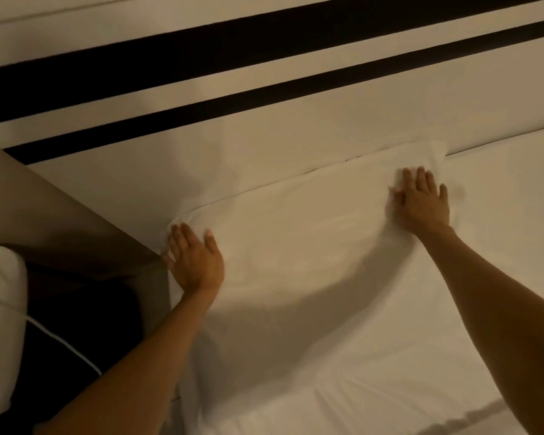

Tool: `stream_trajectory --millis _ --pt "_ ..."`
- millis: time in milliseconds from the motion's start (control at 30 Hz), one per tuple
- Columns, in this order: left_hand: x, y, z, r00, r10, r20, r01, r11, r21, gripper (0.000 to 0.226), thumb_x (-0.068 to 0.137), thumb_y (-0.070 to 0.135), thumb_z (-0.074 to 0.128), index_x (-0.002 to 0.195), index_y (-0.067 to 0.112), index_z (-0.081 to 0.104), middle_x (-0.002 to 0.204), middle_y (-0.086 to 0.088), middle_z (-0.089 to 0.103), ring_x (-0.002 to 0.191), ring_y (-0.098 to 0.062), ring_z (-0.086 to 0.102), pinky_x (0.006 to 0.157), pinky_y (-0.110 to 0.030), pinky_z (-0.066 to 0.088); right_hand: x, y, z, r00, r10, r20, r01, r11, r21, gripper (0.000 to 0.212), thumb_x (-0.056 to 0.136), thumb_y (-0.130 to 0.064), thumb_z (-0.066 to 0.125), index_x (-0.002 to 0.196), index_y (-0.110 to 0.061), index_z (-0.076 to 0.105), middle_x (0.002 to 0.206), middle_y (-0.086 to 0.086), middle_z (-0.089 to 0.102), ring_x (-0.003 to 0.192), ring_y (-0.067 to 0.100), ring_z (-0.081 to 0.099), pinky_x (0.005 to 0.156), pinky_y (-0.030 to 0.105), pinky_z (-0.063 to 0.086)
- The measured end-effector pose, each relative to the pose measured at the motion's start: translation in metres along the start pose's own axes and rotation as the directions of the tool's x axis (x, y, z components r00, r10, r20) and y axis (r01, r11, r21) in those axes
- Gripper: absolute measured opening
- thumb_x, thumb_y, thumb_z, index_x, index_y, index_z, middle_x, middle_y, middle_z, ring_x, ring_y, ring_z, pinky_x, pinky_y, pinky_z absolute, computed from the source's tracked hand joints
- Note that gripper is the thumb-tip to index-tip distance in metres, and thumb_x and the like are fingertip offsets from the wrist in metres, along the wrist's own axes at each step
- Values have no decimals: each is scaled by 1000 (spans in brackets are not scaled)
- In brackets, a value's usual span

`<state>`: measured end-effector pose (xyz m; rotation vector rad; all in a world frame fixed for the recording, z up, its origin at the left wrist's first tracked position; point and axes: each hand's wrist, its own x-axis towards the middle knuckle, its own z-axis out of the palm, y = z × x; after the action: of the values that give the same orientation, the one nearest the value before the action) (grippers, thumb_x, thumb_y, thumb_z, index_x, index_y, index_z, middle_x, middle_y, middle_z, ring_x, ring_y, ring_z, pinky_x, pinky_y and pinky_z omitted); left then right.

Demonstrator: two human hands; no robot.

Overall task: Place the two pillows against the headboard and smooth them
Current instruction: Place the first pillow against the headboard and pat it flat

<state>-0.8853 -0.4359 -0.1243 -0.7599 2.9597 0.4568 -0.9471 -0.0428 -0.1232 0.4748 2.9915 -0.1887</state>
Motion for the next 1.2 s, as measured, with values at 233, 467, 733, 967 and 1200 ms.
stream_trajectory --millis 233,467,733,967,1200 --pt "-86 55 16 925 380 -19 -379 916 -131 60 102 36 32 152 6 20 161 -9 15 151 -22 10 121 -37 1 -87 -86 3 897 -407 -171 436 878 197 53 100 -37 30 151 -21 32 158 15 27 146 33 25 114 48 25" --pt "-112 44 59 882 471 24 -472 881 41 62 100 45 29 153 14 22 161 -3 17 150 -18 16 121 -39 2 -112 -66 69 911 -398 -109 412 890 195 49 104 -34 26 152 -32 25 162 3 19 150 19 13 122 39 10" --pt "-113 -6 60 930 362 -72 -361 932 17 67 96 51 22 152 14 27 160 -3 24 149 -20 21 120 -37 9 -70 41 64 984 -141 -112 152 984 94 55 99 -41 18 153 -30 24 161 7 21 149 26 19 119 43 11" --pt "-114 -27 39 984 175 -27 -171 979 108 67 97 47 20 154 10 18 162 -10 15 150 -27 14 120 -47 8 -69 85 32 993 115 -9 -115 992 58 62 99 -43 12 155 -17 7 163 12 4 151 28 3 120 53 5" --pt "-172 2 28 917 395 -57 -396 918 -15 64 99 39 25 147 -3 31 156 -18 29 146 -31 27 119 -47 21 -134 27 15 960 -247 -134 257 964 65 58 100 -36 25 155 -20 17 162 13 15 149 30 16 118 46 15"
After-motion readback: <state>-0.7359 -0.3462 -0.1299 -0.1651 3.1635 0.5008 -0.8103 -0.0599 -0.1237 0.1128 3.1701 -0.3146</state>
